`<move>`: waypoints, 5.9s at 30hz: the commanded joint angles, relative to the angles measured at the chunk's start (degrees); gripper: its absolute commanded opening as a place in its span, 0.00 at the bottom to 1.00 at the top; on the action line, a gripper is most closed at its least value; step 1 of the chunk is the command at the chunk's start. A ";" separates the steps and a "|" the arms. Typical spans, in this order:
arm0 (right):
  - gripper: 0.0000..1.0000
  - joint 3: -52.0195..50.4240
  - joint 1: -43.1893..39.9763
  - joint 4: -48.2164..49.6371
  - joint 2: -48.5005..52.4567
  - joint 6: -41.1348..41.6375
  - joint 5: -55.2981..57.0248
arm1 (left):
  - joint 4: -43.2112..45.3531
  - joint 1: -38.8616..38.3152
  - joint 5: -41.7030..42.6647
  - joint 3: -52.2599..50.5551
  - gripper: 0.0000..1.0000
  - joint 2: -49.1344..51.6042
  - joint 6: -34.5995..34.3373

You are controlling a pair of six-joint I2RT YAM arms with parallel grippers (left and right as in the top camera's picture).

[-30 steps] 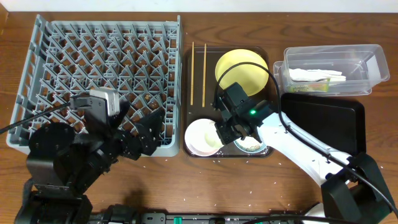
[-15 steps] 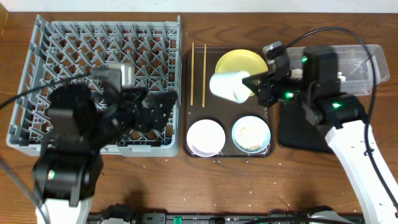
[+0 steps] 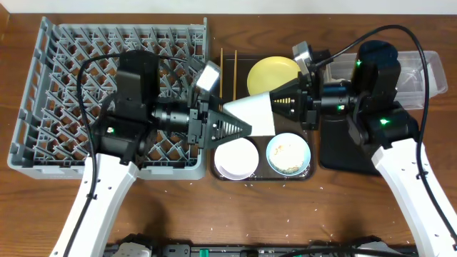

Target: Sort waste into correct bins and load items into the dishwasher

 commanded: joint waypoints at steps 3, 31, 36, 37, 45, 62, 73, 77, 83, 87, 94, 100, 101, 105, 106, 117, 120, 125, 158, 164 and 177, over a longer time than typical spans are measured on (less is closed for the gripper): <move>0.01 0.59 0.79 -0.31 0.07 0.63 2.67 | 0.81 -1.18 0.81 0.81 0.65 -1.14 0.15; 0.66 0.59 -9.40 -22.75 -3.50 -5.31 27.12 | -27.41 20.70 -48.00 0.85 0.53 -8.28 -4.74; 0.65 0.59 -4.09 -31.67 -3.48 -6.12 42.47 | -40.52 25.29 -77.99 0.33 0.53 -10.21 -4.98; 0.65 0.59 -3.26 -32.11 -3.48 -6.12 44.52 | -41.13 25.29 -80.04 -0.22 0.53 -9.81 -4.96; 0.69 0.59 1.62 -32.48 -3.48 -6.12 48.96 | -40.00 25.53 -93.50 -2.49 0.60 -1.60 -7.96; 0.82 0.59 1.77 -33.83 -3.48 -6.12 48.94 | -34.97 29.27 -80.19 -2.47 0.98 9.16 -5.77; 0.56 0.46 15.74 -42.32 9.25 5.68 71.38 | -34.18 20.68 -53.92 -1.73 0.93 -6.38 9.94; 0.57 0.46 19.71 -41.88 20.92 20.46 78.71 | -34.25 15.78 -54.27 -1.75 0.93 -6.88 11.34; 0.33 0.46 19.85 -36.72 31.04 25.44 77.20 | -34.47 15.58 -55.32 -1.75 0.93 -6.88 12.09; 0.06 0.48 19.85 -36.98 31.39 25.42 78.36 | -34.47 15.58 -55.32 -1.75 0.93 -6.88 12.09; 0.23 0.48 19.10 -40.87 28.20 23.67 81.09 | -34.45 15.58 -55.32 -1.75 0.93 -6.82 12.09; 0.18 0.48 18.99 -40.33 27.65 23.28 80.83 | -34.47 15.58 -55.32 -1.75 0.93 -6.82 12.09; 0.17 0.46 19.17 -39.85 27.67 23.30 80.83 | -34.47 15.58 -55.32 -1.75 0.93 -6.82 12.09; 0.01 0.46 19.78 -38.73 28.00 23.30 80.85 | -34.64 15.58 -55.32 -1.75 0.93 -6.82 12.09; 0.01 0.48 19.43 -39.23 27.65 23.26 80.35 | -34.86 15.58 -55.32 -1.75 0.93 -6.82 12.09; 0.01 0.48 -8.41 -39.04 5.11 0.33 42.47 | -35.28 15.58 -55.34 -1.75 0.93 -6.82 13.38; 0.01 0.35 -17.29 -41.90 4.72 -5.20 40.50 | -35.28 15.58 -55.34 -1.75 0.93 -6.82 13.38; 0.01 -5.33 -29.24 -39.85 6.64 -13.16 28.76 | -35.30 15.58 -55.34 -1.75 0.93 -6.82 13.35; 0.01 -27.65 -52.00 -0.24 6.29 3.30 -6.25 | -35.67 15.58 -55.30 -1.75 0.93 -6.82 13.33; 0.01 -27.65 -50.73 -1.90 6.29 1.31 -9.05 | -36.13 15.58 -55.30 -1.75 0.93 -6.84 13.31; 0.01 -27.67 -47.80 -0.28 6.19 -1.42 -6.88 | -36.37 15.58 -55.30 -1.75 0.93 -6.84 13.33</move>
